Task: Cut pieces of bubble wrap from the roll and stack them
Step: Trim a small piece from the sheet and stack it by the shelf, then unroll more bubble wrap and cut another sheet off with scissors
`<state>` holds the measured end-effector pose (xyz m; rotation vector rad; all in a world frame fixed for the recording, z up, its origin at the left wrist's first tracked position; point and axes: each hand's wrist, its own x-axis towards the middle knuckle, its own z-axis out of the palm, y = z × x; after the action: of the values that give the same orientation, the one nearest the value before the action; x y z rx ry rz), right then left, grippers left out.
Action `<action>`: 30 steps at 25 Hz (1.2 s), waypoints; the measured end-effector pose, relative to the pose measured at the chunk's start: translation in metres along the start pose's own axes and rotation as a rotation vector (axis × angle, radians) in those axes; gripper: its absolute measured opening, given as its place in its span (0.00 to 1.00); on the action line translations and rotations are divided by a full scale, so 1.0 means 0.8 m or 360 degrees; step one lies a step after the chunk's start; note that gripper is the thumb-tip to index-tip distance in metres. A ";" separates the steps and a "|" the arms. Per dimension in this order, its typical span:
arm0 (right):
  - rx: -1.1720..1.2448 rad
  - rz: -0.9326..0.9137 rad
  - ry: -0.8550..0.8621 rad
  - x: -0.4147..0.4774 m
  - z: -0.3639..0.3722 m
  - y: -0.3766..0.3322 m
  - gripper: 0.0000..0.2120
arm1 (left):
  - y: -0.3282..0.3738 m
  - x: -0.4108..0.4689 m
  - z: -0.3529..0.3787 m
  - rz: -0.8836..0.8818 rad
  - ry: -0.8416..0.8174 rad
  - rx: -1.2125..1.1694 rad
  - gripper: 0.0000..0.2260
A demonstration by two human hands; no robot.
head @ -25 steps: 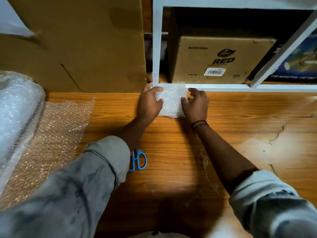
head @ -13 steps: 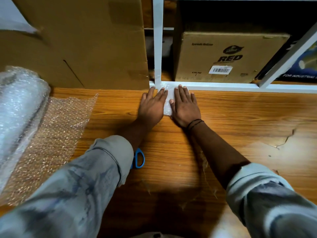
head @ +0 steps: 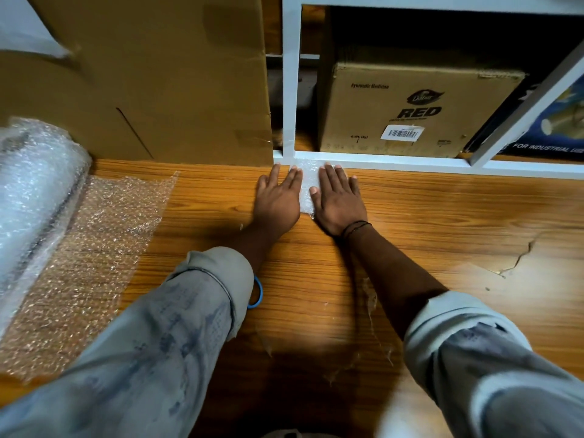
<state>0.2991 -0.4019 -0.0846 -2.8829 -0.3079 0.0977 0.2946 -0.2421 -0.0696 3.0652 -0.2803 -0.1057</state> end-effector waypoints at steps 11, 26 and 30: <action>-0.0021 -0.0048 0.0090 -0.014 -0.034 -0.015 0.31 | 0.000 -0.017 -0.042 -0.0043 0.0144 -0.0188 0.26; 0.0247 -0.0262 0.0225 -0.077 -0.027 -0.141 0.29 | -0.078 -0.125 -0.056 -0.0288 0.0299 -0.0226 0.22; 0.0289 -0.0356 0.0260 -0.094 -0.012 -0.189 0.28 | -0.123 -0.179 -0.052 -0.0404 0.0366 -0.0221 0.21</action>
<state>0.1963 -0.2767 -0.0354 -2.6369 -0.5558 -0.1412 0.1746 -0.1169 -0.0261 2.9213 0.1234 0.2060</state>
